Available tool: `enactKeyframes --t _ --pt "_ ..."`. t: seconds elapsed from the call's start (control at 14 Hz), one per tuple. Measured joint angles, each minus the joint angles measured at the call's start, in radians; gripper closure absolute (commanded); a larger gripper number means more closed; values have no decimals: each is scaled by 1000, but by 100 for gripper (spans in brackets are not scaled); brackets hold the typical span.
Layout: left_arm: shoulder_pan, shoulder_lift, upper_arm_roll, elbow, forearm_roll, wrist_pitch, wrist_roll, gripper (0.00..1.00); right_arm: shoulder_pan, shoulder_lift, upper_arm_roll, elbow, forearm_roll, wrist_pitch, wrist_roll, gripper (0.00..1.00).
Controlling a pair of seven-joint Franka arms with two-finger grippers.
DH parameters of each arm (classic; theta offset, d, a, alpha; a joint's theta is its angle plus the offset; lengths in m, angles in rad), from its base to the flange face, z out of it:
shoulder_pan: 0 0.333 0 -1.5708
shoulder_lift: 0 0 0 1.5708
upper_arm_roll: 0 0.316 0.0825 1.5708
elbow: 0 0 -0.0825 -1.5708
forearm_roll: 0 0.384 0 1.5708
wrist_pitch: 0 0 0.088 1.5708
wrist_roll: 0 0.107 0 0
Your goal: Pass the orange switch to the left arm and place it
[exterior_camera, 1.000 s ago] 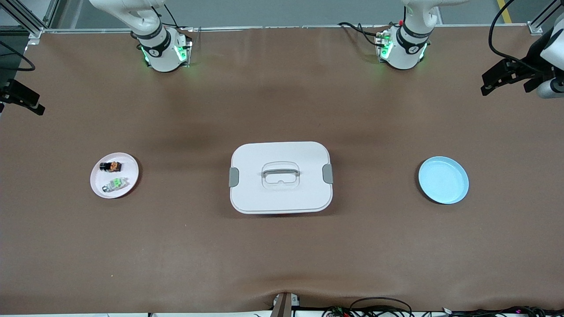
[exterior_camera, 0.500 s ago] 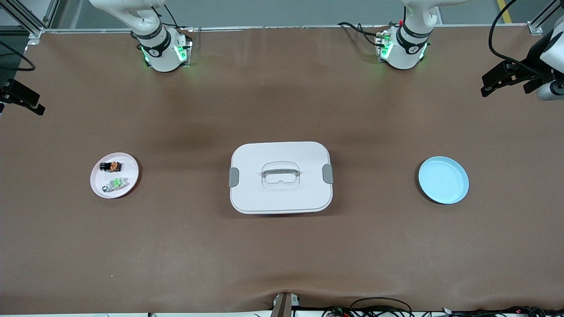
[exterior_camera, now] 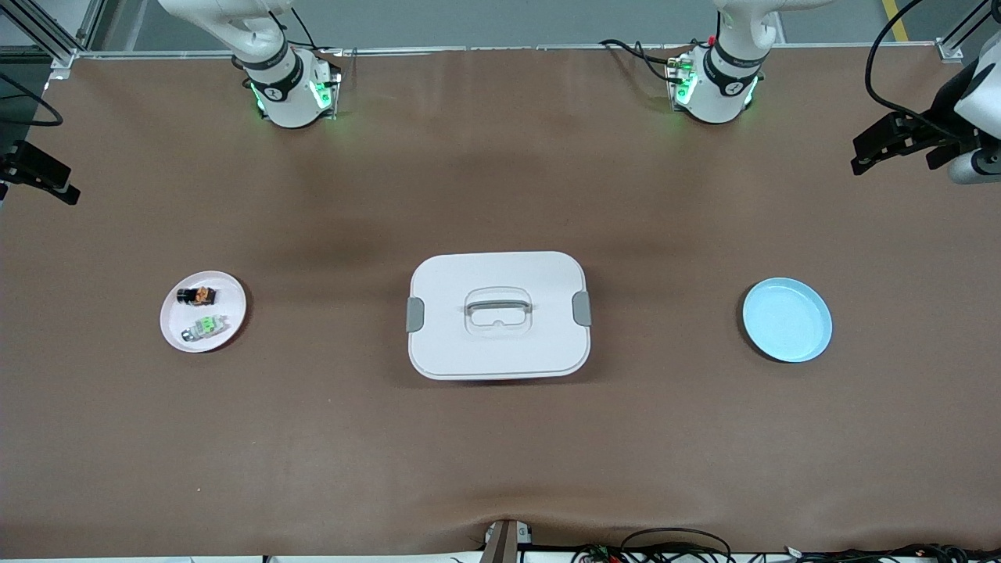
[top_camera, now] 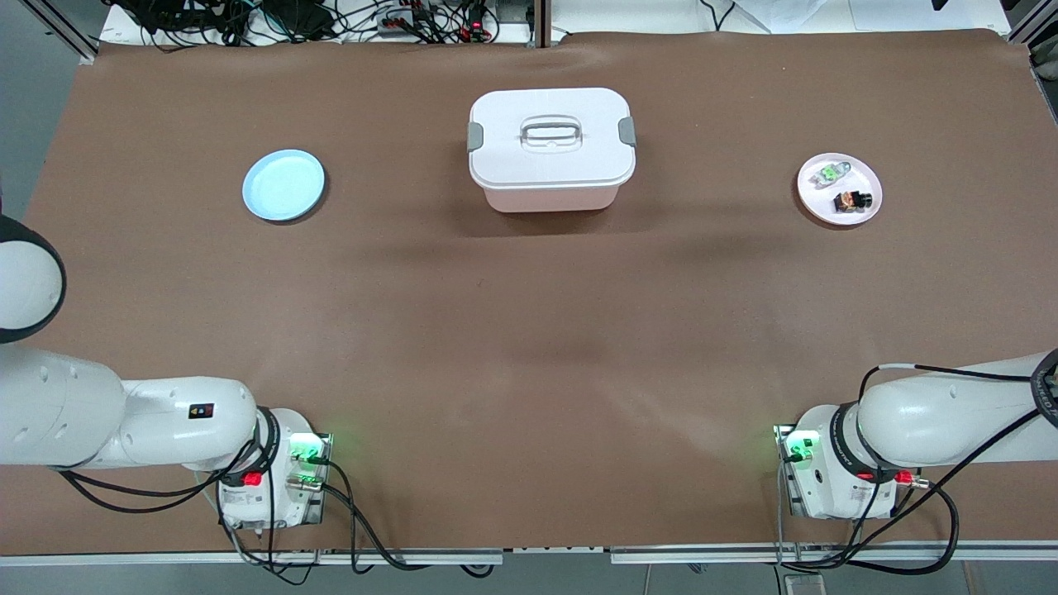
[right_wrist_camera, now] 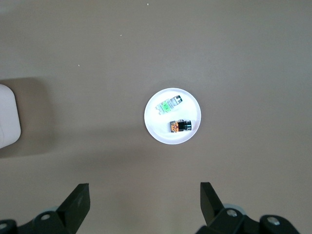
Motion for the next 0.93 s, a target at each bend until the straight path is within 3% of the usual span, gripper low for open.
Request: enactKeyframes --t 0.93 --pt "-1 19 -1 0 0 3 0 0 0 10 1 -1 -1 5 0 0"
